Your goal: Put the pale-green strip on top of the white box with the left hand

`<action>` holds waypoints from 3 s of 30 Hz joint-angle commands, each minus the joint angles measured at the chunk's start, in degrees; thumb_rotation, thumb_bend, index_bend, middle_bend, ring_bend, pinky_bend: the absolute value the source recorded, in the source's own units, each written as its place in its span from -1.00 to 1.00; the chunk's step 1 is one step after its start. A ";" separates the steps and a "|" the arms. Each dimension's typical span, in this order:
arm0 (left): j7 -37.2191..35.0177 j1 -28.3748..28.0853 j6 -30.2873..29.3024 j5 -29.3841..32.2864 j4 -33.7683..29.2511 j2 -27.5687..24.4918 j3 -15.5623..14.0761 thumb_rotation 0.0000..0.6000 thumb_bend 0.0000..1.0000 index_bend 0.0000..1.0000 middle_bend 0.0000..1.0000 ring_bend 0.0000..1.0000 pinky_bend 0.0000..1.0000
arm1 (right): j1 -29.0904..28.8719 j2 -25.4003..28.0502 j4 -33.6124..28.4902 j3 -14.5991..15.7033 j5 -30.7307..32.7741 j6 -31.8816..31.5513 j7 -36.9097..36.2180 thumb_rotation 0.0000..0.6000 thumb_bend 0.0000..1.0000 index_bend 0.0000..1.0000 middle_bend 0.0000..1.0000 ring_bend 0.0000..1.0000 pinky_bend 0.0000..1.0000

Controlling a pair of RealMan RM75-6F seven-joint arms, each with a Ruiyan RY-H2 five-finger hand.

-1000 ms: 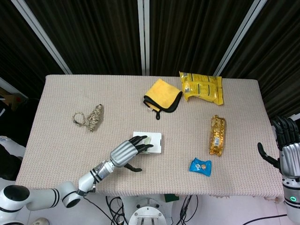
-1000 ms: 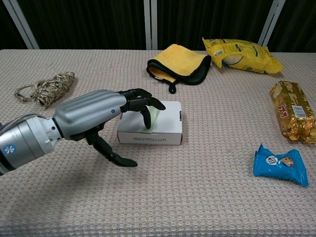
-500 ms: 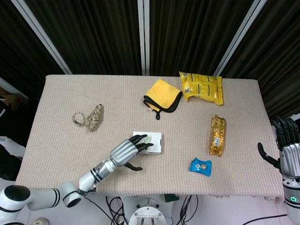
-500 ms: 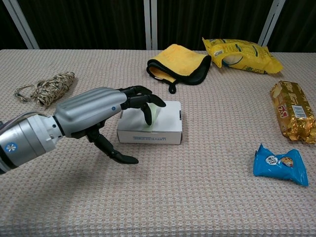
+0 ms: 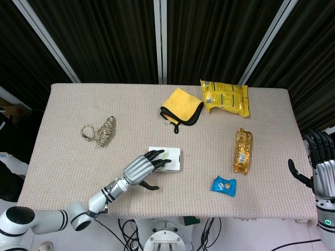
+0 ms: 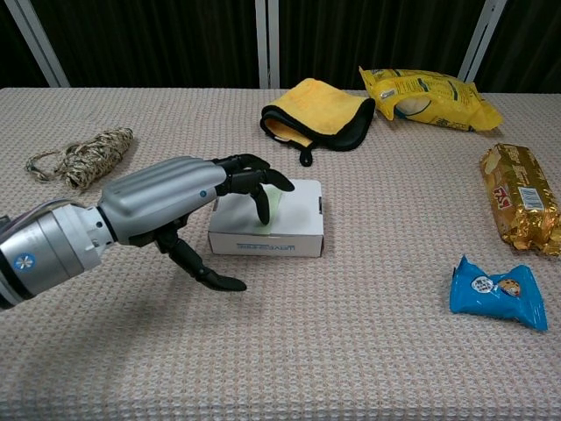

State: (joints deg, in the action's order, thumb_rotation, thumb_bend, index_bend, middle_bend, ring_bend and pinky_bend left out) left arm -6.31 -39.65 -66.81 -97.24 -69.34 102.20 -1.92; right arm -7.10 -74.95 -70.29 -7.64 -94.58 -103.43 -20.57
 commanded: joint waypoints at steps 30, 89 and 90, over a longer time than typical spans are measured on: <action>0.16 0.79 -1.61 -1.62 -1.87 -0.70 -1.39 0.51 -0.91 -0.69 -0.29 -0.91 -0.68 | -0.10 -0.40 0.43 0.12 0.01 0.27 0.04 1.00 -0.33 -1.00 -1.00 -1.00 -1.00; 10.04 21.38 -17.52 13.54 -7.70 -25.21 2.14 0.26 -0.91 -0.69 -0.78 -1.00 -0.69 | 2.57 7.54 -5.54 3.72 8.82 15.29 18.67 1.00 -0.60 -1.00 -1.00 -1.00 -1.00; 9.29 21.73 -17.37 13.68 -7.32 -25.47 2.04 0.21 -0.91 -0.70 -0.78 -1.00 -0.69 | 2.63 7.55 -5.46 3.73 8.85 15.33 18.60 1.00 -0.60 -1.00 -1.00 -1.00 -1.00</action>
State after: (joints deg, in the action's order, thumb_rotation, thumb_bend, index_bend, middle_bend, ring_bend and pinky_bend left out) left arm 4.55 -19.04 -84.14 -84.24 -77.56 77.74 0.35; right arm -4.49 -67.43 -75.76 -3.93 -85.75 -88.13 -1.95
